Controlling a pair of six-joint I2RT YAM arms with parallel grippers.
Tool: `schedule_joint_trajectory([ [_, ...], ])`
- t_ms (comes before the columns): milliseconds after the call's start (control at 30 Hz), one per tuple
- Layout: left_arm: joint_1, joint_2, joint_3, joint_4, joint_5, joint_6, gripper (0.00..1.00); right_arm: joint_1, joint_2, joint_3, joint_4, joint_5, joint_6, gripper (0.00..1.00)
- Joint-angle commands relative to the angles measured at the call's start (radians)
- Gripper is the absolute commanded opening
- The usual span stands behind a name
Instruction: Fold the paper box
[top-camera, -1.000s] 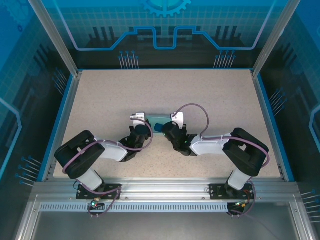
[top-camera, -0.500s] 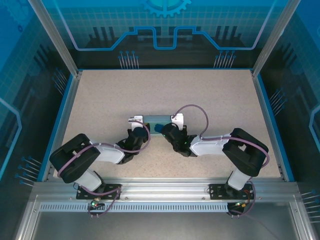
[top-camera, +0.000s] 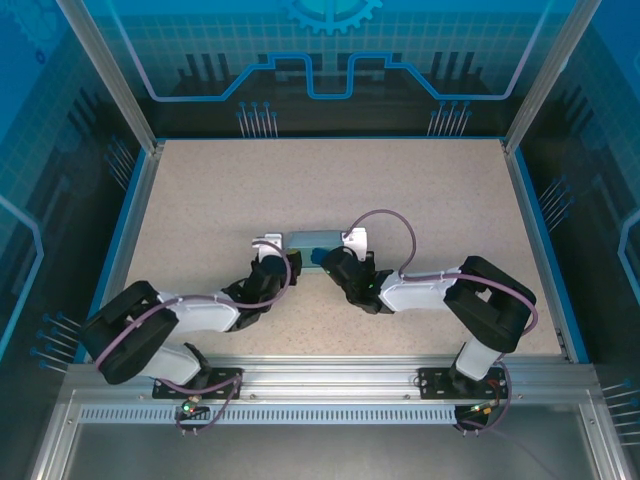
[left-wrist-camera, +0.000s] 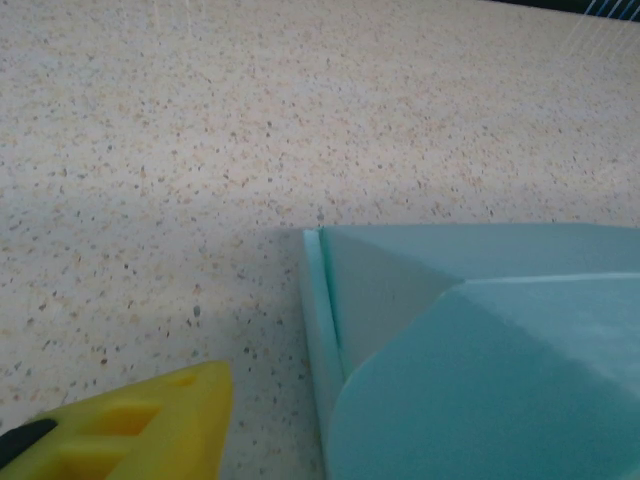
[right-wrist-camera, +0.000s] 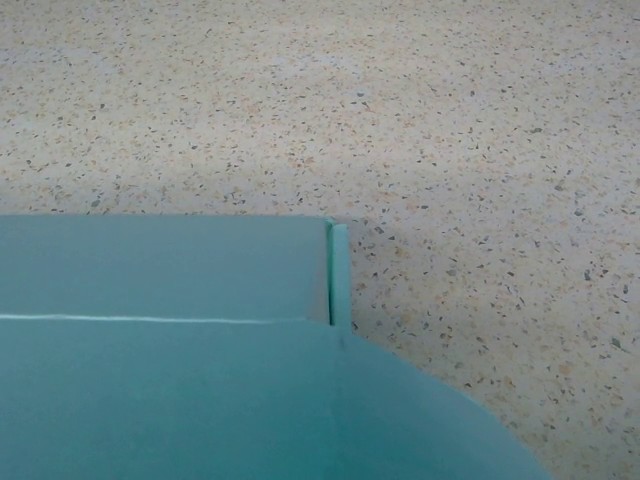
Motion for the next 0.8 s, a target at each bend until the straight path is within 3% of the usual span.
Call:
schedule_joint_trajectory([
  [0,0.004,-0.088,-0.031,-0.108,0.056,-0.034,0.55,0.014,0.000,0.009,-0.055,0.031,-0.010,0.00],
  [267,0.007,-0.446,0.042,-0.513,0.165,-0.014,0.54,0.012,-0.003,0.029,-0.069,0.032,-0.024,0.00],
  [400,0.048,-0.526,0.167,-0.662,0.244,0.015,0.55,0.011,-0.002,0.033,-0.064,0.032,-0.038,0.00],
  [567,0.191,-0.347,0.406,-0.758,0.515,0.032,0.54,0.010,0.000,0.034,-0.056,0.027,-0.045,0.00],
  [767,0.253,-0.052,0.640,-0.795,0.690,0.058,0.52,0.009,0.000,0.036,-0.058,0.025,-0.049,0.00],
])
